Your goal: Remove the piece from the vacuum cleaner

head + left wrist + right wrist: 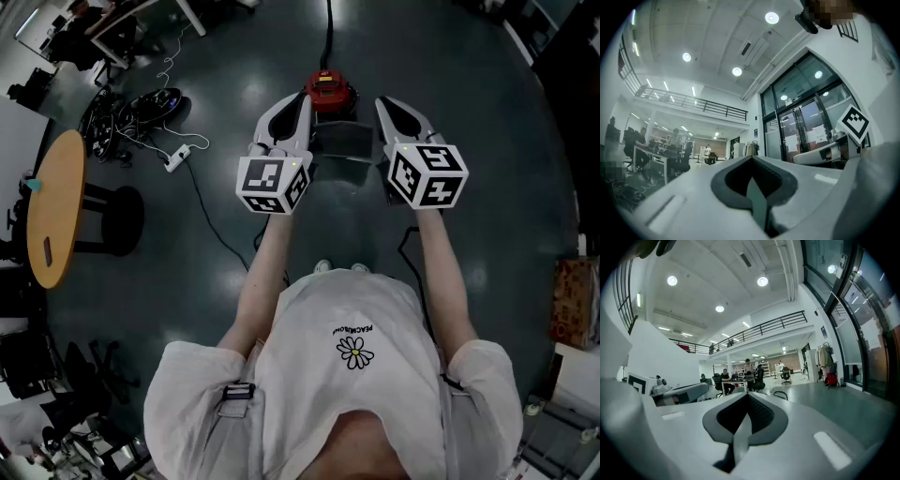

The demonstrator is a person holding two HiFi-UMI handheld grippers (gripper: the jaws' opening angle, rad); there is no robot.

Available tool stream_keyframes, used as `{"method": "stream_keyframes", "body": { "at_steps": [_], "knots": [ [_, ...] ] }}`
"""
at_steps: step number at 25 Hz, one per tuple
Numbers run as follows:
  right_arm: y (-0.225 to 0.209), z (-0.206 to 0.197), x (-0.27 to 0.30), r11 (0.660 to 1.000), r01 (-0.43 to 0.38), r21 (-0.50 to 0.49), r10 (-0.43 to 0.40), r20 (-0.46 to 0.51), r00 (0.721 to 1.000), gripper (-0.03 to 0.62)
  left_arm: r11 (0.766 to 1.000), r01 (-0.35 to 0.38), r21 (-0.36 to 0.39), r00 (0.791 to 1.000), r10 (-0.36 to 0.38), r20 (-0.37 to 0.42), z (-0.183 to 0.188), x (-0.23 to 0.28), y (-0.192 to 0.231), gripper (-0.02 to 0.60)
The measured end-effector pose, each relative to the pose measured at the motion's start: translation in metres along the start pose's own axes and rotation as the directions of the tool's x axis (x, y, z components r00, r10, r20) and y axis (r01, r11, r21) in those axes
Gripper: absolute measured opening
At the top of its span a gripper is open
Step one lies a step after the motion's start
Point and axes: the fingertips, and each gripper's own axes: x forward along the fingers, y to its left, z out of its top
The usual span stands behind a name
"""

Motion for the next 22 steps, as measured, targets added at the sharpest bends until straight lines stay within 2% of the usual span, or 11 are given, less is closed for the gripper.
{"method": "stream_keyframes", "body": {
  "at_steps": [15, 18, 22],
  "knots": [
    [0.013, -0.013, 0.000, 1.000, -0.004, -0.001, 0.004, -0.014, 1.000, 0.021, 0.999, -0.003, -0.054, 1.000, 0.003, 0.008, -0.010, -0.013, 0.018, 0.000],
    [0.022, -0.007, 0.000, 0.994, -0.073, 0.081, 0.069, 0.047, 0.997, 0.023, 0.998, -0.004, -0.065, 1.000, 0.005, 0.014, -0.012, -0.017, 0.026, 0.000],
    [0.036, 0.009, 0.000, 0.944, -0.227, 0.240, 0.181, 0.199, 0.963, 0.014, 0.997, 0.008, -0.074, 1.000, -0.007, 0.017, -0.015, -0.022, 0.037, 0.000]
  ]
}}
